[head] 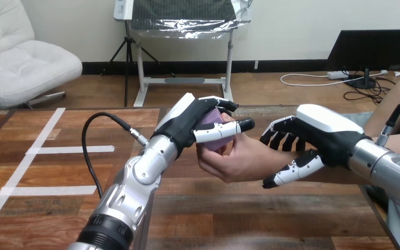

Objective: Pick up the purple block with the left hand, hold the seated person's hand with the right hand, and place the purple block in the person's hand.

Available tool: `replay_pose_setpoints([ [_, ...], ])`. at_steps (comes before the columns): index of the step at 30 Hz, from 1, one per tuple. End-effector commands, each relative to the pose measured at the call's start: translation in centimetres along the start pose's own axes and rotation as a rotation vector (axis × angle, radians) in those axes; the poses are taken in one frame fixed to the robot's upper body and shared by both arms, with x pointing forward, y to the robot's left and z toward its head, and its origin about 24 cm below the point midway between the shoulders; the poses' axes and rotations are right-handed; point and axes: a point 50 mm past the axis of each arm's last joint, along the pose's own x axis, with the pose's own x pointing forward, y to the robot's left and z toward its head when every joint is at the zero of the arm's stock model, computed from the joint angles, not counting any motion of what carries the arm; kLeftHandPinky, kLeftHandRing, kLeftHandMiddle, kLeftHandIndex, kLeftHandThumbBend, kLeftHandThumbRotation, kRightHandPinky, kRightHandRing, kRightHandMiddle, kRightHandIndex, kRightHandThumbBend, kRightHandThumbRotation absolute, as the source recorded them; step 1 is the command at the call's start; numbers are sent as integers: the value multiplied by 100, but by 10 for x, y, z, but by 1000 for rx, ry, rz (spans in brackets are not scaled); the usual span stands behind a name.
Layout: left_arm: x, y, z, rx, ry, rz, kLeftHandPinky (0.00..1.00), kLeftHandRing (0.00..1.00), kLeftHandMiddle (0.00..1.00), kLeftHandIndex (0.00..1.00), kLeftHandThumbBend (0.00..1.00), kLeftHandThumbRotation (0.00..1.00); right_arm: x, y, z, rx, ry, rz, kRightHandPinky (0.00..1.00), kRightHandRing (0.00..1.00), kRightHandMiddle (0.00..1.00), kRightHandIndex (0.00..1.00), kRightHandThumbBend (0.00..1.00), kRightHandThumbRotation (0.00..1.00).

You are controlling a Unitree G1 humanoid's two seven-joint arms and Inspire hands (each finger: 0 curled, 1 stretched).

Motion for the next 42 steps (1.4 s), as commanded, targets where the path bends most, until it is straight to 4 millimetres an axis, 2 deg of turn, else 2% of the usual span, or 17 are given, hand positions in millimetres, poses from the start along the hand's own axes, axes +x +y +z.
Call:
replay_pose_setpoints([
  [1,0,12,14,60,-62,38,94,86,82,81,77,82,-5,10,-7,20,26,40,49,60,66,70,86,43],
  [14,-2,13,10,50,-57,47,100,88,84,83,76,86,-8,9,-7,22,21,42,53,66,68,72,87,49],
  [20,-3,13,8,39,-46,56,84,89,85,83,78,85,-9,9,-6,24,16,38,55,69,70,73,89,53],
  [26,-5,14,6,46,-48,63,79,89,85,84,79,85,-11,9,-7,36,25,32,57,72,73,75,91,57],
  [36,-13,18,4,40,-78,101,95,90,88,85,79,85,-14,8,-7,109,18,6,61,77,79,80,92,63],
  [42,-20,21,2,4,-95,132,96,89,88,85,81,84,-17,6,-9,162,15,-17,62,79,81,82,95,69],
])
